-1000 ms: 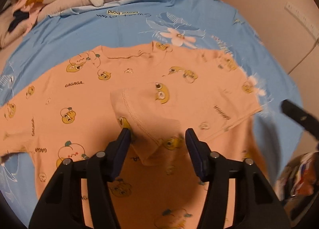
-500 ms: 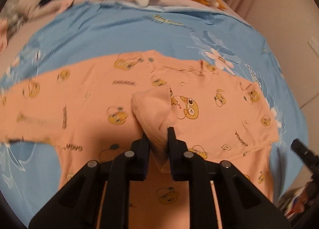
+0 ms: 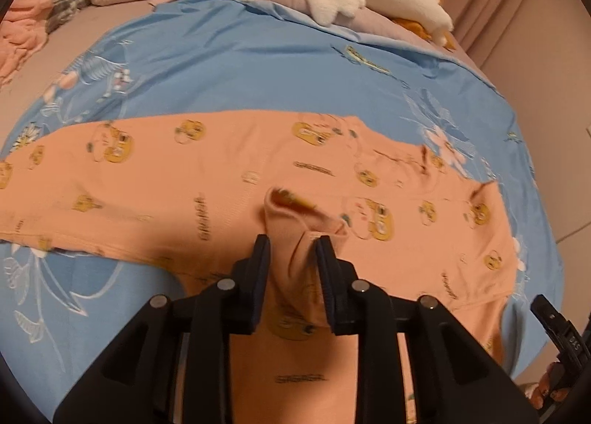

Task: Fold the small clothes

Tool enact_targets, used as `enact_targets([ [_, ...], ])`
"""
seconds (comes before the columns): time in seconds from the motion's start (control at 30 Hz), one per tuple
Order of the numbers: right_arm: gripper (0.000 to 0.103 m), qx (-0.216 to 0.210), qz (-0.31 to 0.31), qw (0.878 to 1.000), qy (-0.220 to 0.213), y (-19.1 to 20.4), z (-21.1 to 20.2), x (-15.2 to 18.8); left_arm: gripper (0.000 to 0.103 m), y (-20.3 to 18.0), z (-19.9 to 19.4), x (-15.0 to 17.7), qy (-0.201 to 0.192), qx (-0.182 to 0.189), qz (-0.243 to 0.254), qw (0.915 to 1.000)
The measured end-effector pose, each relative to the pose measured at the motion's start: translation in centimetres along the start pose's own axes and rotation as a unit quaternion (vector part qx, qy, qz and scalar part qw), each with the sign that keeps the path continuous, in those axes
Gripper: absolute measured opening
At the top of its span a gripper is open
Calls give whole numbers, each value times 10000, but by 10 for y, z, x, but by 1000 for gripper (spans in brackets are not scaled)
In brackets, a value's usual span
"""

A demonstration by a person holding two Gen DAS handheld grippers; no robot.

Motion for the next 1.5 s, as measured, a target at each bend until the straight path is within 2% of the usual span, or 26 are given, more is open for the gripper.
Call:
enact_targets([
  [0.17, 57, 1, -28, 10000, 24, 5, 2, 0, 26, 16, -1, -1, 129, 85, -210, 9997],
  [0.23, 57, 2, -47, 10000, 41, 7, 4, 1, 41, 20, -2, -1, 205, 125, -280, 9993],
  [0.37, 57, 18, -123, 9999, 59, 10, 4, 2, 54, 23, -17, -3, 147, 457, -483, 9977],
  [0.43, 57, 16, -148, 9999, 65, 12, 4, 2, 68, 21, -23, -5, 138, 679, -557, 9960],
  [0.53, 57, 2, -147, 9999, 60, 12, 4, 1, 69, 13, -16, -6, 298, 1009, -628, 9925],
  [0.6, 57, -9, -134, 9999, 73, 12, 5, 2, 69, 8, -3, -5, 415, 844, -569, 9939],
  [0.67, 57, -18, -135, 9999, 99, 13, 7, 3, 67, 5, 9, -4, 501, 503, -468, 9964],
  [0.7, 57, -13, -135, 9998, 115, 13, 7, 3, 62, 5, 13, -3, 501, 412, -427, 9970],
  [0.73, 57, -9, -140, 9998, 128, 14, 7, 4, 45, 5, 15, -3, 478, 391, -403, 9973],
  [0.77, 57, -3, -143, 9998, 145, 13, 8, 4, 35, 4, 16, -2, 454, 347, -369, 9977],
  [0.8, 57, 3, -140, 9998, 152, 13, 8, 5, 19, 4, 17, -3, 445, 294, -324, 9981],
  [0.83, 57, 10, -134, 9998, 160, 13, 9, 5, 10, 5, 17, -3, 437, 194, -298, 9984],
  [0.9, 57, 28, -121, 9998, 175, 13, 9, 5, 8, 8, 10, -3, 302, 74, -315, 9990],
  [0.97, 57, 37, -114, 9998, 183, 13, 10, 4, 7, 13, -4, -7, 68, 194, -389, 9990],
  [1.07, 57, 10, -150, 9997, 176, 15, 11, 2, 6, 16, -22, -15, -216, 42, -383, 9990],
  [1.17, 57, -23, -170, 9997, 170, 16, 13, -1, 7, 22, -37, -24, -447, 93, -353, 9983],
  [1.3, 57, -135, -160, 9996, 181, 20, 17, -6, 7, 32, -39, -27, -491, 8, -351, 9982],
  [1.5, 57, -344, -227, 9983, 406, 29, 34, -12, 7, 41, -33, -25, -449, 89, -336, 9984],
])
Point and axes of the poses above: each gripper's, at about its wrist camera, not at the fingertips, and z roughly the way its jaws point, y to its left, x to its underside, the point moved 2 cm from there along z, roughly the way its jaws point, and after that the axes turned 1 degree about y, right-handed, at the moved point
